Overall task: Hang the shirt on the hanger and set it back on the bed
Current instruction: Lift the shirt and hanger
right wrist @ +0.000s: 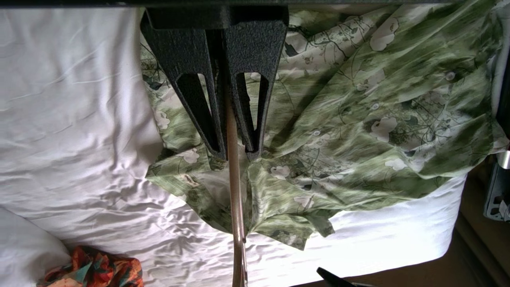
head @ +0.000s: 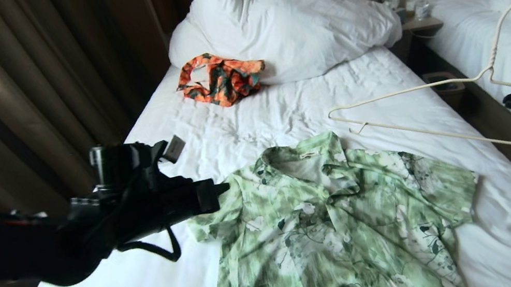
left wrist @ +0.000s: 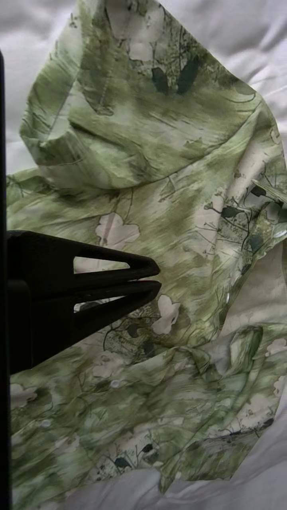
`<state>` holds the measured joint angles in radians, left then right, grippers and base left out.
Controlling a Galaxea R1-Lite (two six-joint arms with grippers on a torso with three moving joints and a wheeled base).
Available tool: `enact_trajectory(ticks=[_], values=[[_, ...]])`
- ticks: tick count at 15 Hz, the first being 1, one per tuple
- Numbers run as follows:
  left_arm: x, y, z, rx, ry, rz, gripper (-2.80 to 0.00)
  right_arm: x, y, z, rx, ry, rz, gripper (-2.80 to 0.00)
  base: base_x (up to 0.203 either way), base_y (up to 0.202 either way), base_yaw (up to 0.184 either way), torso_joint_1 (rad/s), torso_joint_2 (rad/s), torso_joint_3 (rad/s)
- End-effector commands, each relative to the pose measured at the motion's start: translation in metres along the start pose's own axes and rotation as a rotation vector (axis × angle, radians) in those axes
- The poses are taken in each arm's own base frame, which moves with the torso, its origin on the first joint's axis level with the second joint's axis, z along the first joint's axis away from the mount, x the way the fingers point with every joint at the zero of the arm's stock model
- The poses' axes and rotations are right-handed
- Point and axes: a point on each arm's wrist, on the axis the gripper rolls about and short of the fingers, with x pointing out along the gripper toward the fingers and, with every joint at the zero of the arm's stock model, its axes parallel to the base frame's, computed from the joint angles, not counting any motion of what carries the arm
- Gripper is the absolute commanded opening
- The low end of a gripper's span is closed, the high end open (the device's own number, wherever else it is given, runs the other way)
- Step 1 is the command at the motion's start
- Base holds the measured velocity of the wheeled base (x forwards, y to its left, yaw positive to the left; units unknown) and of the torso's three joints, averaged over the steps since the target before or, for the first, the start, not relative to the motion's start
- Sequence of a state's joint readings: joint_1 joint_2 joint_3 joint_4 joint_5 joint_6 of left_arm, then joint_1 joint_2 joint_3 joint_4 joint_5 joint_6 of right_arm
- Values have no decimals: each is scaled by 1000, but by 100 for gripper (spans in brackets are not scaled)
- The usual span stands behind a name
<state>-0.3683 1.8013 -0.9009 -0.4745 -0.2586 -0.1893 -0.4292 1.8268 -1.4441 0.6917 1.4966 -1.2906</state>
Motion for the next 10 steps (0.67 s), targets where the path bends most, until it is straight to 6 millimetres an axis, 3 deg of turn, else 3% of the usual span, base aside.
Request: enact_trajectory(ticks=[1, 5, 7, 8, 10], values=[[63, 10, -18, -12, 80, 10, -280, -4, -6, -4, -2, -5, -10, -280, 0, 0, 0, 0, 0, 0], [119, 17, -9, 4, 42, 75, -280, -7, -12, -14, 23, -1, -22, -280, 0, 0, 0, 0, 0, 0], [132, 16, 1, -17, 42, 113, -280, -11, -14, -19, 38, 2, -33, -280, 0, 0, 0, 0, 0, 0], [134, 8, 4, -43, 43, 112, 0, -13, -15, -21, 43, 3, -38, -280, 0, 0, 0, 0, 0, 0], [135, -5, 5, -58, 45, 133, 0, -16, -16, -25, 52, 4, -47, -280, 0, 0, 0, 0, 0, 0]])
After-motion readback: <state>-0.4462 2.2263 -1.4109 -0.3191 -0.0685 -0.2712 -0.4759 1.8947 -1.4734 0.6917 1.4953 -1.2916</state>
